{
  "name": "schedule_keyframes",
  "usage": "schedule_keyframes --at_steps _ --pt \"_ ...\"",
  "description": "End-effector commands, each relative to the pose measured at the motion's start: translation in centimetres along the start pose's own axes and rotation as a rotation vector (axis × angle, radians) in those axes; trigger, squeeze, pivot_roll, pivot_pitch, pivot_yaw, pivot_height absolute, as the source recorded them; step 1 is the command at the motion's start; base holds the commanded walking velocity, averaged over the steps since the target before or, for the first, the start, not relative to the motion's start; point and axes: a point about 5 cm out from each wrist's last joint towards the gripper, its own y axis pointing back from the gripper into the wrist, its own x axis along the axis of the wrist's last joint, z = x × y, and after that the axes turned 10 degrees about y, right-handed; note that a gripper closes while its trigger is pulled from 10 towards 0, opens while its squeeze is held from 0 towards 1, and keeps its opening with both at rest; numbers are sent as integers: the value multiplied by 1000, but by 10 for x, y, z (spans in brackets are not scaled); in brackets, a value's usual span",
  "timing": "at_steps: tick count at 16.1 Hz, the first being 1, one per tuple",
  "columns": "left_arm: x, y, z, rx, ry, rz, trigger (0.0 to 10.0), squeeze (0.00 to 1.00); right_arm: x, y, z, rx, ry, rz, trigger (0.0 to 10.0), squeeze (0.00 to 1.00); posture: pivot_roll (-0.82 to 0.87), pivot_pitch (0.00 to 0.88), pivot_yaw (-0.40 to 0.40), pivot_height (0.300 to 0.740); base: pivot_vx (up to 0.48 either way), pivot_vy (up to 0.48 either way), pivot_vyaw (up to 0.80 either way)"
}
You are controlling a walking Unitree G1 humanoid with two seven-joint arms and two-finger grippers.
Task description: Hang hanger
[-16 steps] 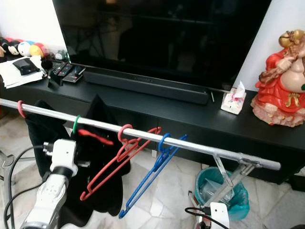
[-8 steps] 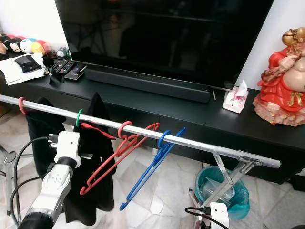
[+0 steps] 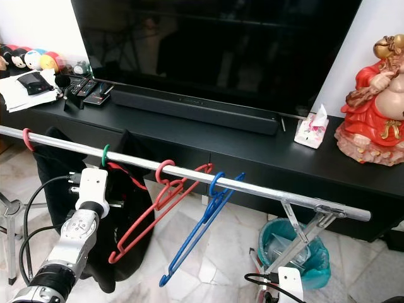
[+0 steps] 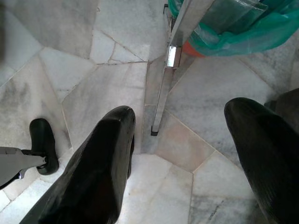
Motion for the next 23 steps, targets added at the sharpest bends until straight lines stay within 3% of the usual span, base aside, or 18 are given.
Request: schedule_keyframes --at_steps 1,5,6,7,12,17,20,23 --pt "-10 4 0 -13 -7 -54 10000 0 -1 0 0 2 4 -10 10000 0 83 0 -40 740 0 0 0" --pt "-19 20 -5 -13 0 -39 10000 20 -2 0 1 3 5 -10 10000 0 93 0 -43 740 0 0 0" --pt "-18 24 -5 -17 -3 -16 10000 745 -1 0 1 3 6 -10 10000 0 95 0 -43 740 0 0 0" --pt "-16 27 -5 -15 11 9 10000 1000 -1 0 1 3 7 -9 10000 0 96 0 -42 740 0 0 0" --pt "-5 41 -2 -41 8 74 10000 1000 -1 0 0 4 1 -7 10000 0 94 0 -33 740 0 0 0" --pt "7 70 -11 -31 11 128 10000 1000 -3 0 0 5 -2 -8 10000 0 101 0 -25 740 0 0 0" --pt "-5 94 -19 6 2 84 10000 1000 -4 0 -1 8 -1 -9 10000 0 105 0 -20 740 0 0 0" --pt "-17 104 -28 67 -8 35 10000 1000 -4 0 -2 9 0 -8 10000 0 104 0 -18 740 0 0 0"
